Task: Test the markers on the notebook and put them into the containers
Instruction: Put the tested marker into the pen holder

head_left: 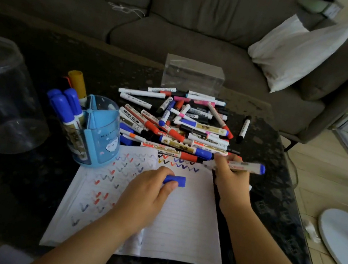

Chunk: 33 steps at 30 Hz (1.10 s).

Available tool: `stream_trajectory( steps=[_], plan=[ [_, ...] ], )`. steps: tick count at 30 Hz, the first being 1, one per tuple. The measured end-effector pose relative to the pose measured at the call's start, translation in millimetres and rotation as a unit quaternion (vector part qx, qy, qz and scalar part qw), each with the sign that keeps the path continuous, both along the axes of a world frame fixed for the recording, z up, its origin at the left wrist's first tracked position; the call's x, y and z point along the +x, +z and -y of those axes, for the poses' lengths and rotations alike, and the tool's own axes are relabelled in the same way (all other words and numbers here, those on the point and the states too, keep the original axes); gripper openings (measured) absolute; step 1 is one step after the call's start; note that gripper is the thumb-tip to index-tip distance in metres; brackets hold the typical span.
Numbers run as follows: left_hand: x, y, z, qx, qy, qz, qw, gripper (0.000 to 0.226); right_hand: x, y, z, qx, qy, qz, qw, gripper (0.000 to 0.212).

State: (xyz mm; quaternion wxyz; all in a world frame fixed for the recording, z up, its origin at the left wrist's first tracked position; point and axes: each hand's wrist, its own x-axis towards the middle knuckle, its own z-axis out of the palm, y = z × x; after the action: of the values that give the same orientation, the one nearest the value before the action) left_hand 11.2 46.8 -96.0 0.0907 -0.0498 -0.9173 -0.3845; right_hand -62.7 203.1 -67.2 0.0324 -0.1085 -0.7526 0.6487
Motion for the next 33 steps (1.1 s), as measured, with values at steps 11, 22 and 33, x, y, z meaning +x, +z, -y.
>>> stream_trajectory(
  steps=[11, 22, 33],
  plan=[
    [32.8, 70.3, 28.3, 0.394, 0.024, 0.053, 0.917, 0.02, 68.9, 103.0, 22.2, -0.105, 0.211, -0.081, 0.968, 0.027],
    [95.3, 125.6, 54.6, 0.285, 0.008, -0.01, 0.958, 0.013, 119.1, 138.5, 59.2, -0.098, 0.274, -0.082, 0.953, 0.023],
    [125.9, 135.1, 77.6, 0.187, 0.027, -0.076, 0.979, 0.033, 146.6, 128.1, 116.0, -0.279, 0.231, -0.033, 0.932, 0.033]
  ],
)
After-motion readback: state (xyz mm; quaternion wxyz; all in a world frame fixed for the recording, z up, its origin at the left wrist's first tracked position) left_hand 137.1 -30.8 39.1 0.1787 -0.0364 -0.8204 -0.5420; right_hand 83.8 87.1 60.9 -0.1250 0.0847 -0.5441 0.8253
